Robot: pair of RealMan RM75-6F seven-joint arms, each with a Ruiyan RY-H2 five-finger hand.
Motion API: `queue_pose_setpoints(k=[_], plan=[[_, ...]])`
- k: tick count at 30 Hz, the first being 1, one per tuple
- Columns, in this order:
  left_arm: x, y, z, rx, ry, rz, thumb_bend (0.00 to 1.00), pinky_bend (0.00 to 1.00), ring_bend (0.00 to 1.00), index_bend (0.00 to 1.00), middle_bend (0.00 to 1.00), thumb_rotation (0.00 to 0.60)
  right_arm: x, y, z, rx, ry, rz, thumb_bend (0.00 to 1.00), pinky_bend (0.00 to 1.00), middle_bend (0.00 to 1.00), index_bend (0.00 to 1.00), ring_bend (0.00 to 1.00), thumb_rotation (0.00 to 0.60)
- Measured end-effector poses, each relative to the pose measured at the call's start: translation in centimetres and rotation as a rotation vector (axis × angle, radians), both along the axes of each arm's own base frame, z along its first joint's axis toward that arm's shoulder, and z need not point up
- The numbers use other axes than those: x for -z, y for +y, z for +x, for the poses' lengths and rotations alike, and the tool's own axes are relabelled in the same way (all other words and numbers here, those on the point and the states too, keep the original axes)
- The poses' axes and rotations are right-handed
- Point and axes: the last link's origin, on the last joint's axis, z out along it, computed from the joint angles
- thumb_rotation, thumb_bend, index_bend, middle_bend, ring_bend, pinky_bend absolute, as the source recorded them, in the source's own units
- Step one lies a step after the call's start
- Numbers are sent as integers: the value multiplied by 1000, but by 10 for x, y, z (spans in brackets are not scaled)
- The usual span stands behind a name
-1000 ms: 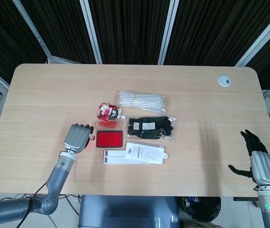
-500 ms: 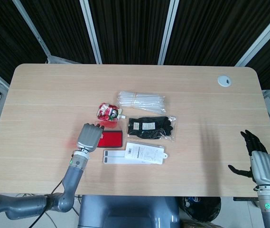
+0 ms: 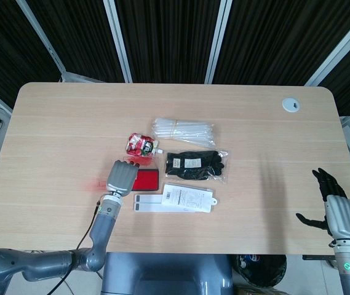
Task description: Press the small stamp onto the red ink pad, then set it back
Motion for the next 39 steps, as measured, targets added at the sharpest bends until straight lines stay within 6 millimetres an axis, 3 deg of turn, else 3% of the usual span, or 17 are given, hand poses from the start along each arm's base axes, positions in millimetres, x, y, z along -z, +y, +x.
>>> queue_pose_setpoints(k=[26, 39], plan=[[14, -2, -4, 9, 37, -30, 510, 618, 577, 766, 763, 600, 0, 0, 0, 3, -4, 0, 77, 156, 0, 0, 0, 600], [4, 1, 14, 62, 4, -12, 510, 618, 578, 766, 764, 600, 0, 0, 0, 1, -4, -2, 77, 156, 0, 0, 0, 600]])
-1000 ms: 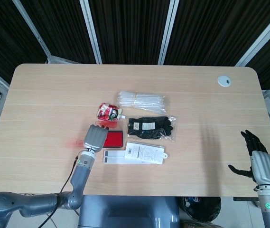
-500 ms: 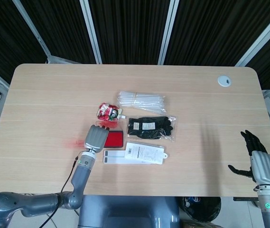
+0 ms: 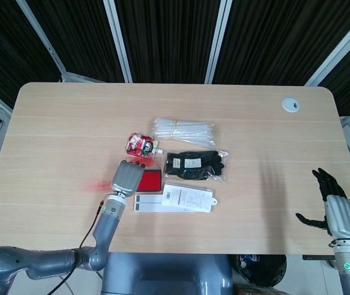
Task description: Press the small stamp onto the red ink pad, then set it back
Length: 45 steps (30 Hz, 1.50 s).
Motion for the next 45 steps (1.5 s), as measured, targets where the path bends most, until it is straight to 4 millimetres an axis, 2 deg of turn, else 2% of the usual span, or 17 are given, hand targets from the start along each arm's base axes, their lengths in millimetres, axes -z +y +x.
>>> queue_pose_setpoints(k=[10, 33, 45], plan=[[4, -2, 2, 2, 7, -11, 510, 618, 578, 766, 764, 600, 0, 0, 0, 1, -1, 0, 77, 156, 0, 0, 0, 600], [15, -4, -10, -19, 39, -25, 511, 621, 579, 768, 766, 600, 0, 0, 0, 2, -3, 0, 78, 156, 0, 0, 0, 600], [10, -2, -7, -9, 30, -6, 510, 621, 580, 767, 766, 600, 0, 0, 0, 1, -4, 0, 77, 156, 0, 0, 0, 600]])
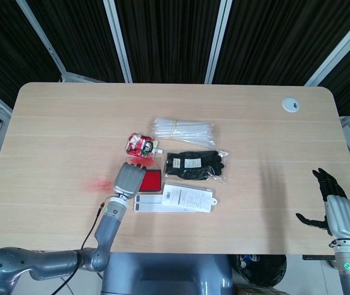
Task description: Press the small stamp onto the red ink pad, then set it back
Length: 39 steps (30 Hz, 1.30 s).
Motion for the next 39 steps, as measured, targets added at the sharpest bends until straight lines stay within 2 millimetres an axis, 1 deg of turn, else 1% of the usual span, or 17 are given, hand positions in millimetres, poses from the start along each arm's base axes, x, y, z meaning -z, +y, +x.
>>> queue_pose_setpoints(k=[10, 16, 22, 27, 32, 35, 39], plan=[[-20, 4, 13, 12, -51, 46, 511, 621, 579, 766, 764, 600, 0, 0, 0, -1, -3, -2, 78, 156, 0, 0, 0, 600], [-38, 4, 8, 15, -48, 66, 511, 619, 577, 757, 759, 600, 0, 0, 1, -1, -6, -4, 80, 156, 0, 0, 0, 600], [-60, 2, -11, -4, -42, 88, 511, 618, 575, 753, 754, 600, -1, 0, 1, -1, -8, -4, 82, 156, 0, 0, 0, 600], [-74, -1, -38, -47, -27, 101, 510, 614, 563, 738, 741, 600, 0, 0, 1, 0, -8, -2, 81, 156, 0, 0, 0, 600], [-76, -4, -61, -95, -16, 92, 509, 611, 549, 724, 726, 600, 0, 1, 1, 2, -10, -2, 81, 156, 0, 0, 0, 600], [-76, -5, -71, -111, -9, 89, 506, 605, 531, 704, 708, 600, 0, 1, 1, 3, -11, -2, 81, 156, 0, 0, 0, 600], [-74, -6, -78, -120, -6, 81, 503, 598, 518, 690, 696, 600, 0, 1, 1, 4, -12, -3, 81, 156, 0, 0, 0, 600]])
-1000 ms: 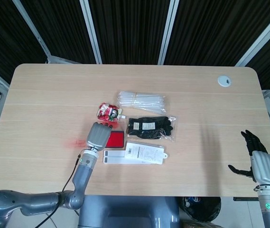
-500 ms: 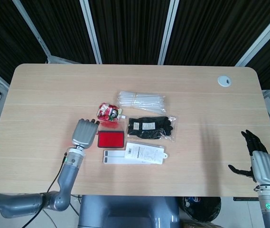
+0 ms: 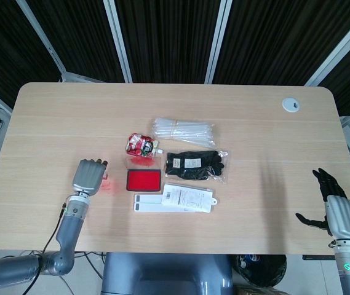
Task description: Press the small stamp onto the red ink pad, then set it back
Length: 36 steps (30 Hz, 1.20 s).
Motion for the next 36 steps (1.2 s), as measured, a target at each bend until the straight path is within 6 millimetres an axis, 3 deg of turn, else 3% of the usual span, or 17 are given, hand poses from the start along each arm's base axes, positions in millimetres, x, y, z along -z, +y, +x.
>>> queue_pose_setpoints(k=[11, 36], plan=[[11, -2, -13, -16, 26, -22, 500, 594, 514, 680, 683, 600, 0, 0, 0, 3, -6, 0, 82, 156, 0, 0, 0, 600], [25, -7, -13, -8, 32, -35, 434, 576, 479, 623, 626, 600, 0, 0, 0, 5, -10, 0, 82, 156, 0, 0, 0, 600]])
